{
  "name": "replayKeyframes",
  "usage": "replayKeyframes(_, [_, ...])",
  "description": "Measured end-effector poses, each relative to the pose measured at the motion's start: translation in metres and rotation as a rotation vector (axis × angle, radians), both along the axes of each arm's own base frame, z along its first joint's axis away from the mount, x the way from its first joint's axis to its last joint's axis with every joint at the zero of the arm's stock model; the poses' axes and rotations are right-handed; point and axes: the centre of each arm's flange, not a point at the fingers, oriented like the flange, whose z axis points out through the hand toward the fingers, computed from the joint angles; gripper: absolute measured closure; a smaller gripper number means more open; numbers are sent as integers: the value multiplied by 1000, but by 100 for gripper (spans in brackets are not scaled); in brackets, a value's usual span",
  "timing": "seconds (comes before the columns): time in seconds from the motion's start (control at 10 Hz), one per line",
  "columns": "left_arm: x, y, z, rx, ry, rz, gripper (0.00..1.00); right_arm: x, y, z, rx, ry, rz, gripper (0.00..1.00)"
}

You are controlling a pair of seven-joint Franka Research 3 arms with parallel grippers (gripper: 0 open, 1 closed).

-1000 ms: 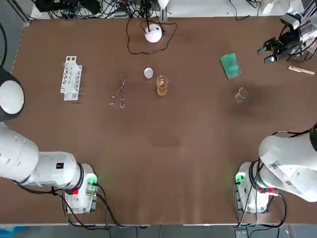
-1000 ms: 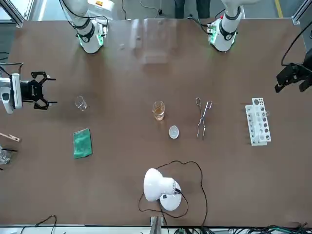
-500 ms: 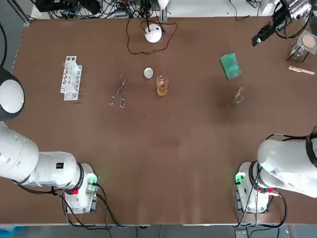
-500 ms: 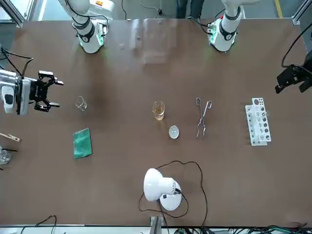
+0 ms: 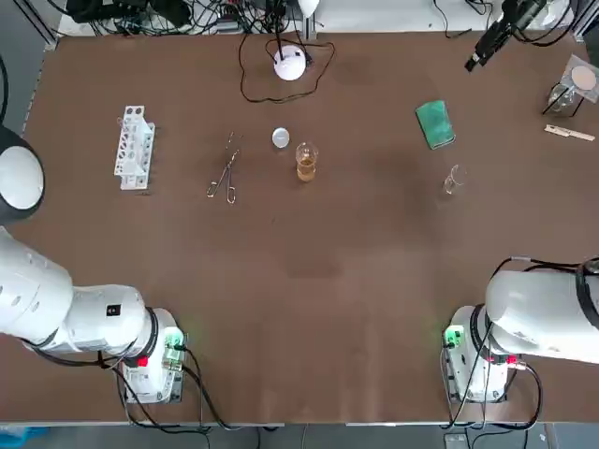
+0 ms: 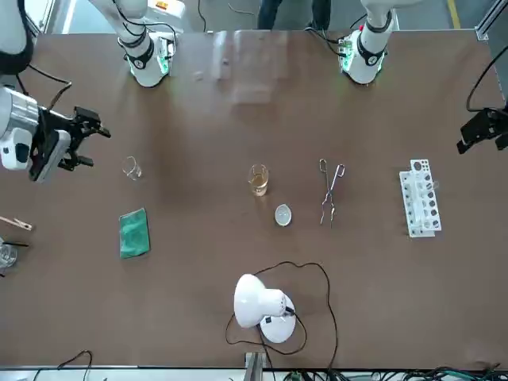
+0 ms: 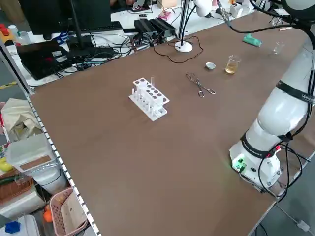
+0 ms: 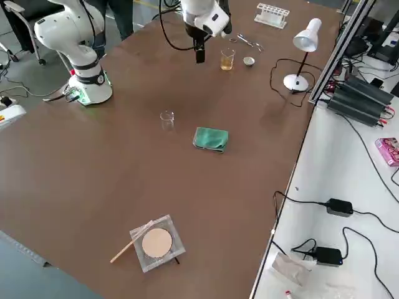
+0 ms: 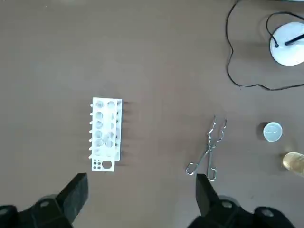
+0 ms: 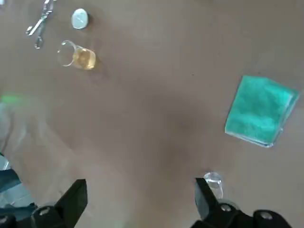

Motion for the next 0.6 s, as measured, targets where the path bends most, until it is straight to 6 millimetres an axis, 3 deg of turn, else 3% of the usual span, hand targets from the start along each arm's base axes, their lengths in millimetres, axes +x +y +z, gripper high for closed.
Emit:
replayKeyframes(0.3, [-1,-7,0,0,7,-12,0,-9,38,20,-165,50,-206,0])
replayKeyframes(0.6, [-4,-6,2,0,16,-10,0,-8,36,60,-240,44,-382,0])
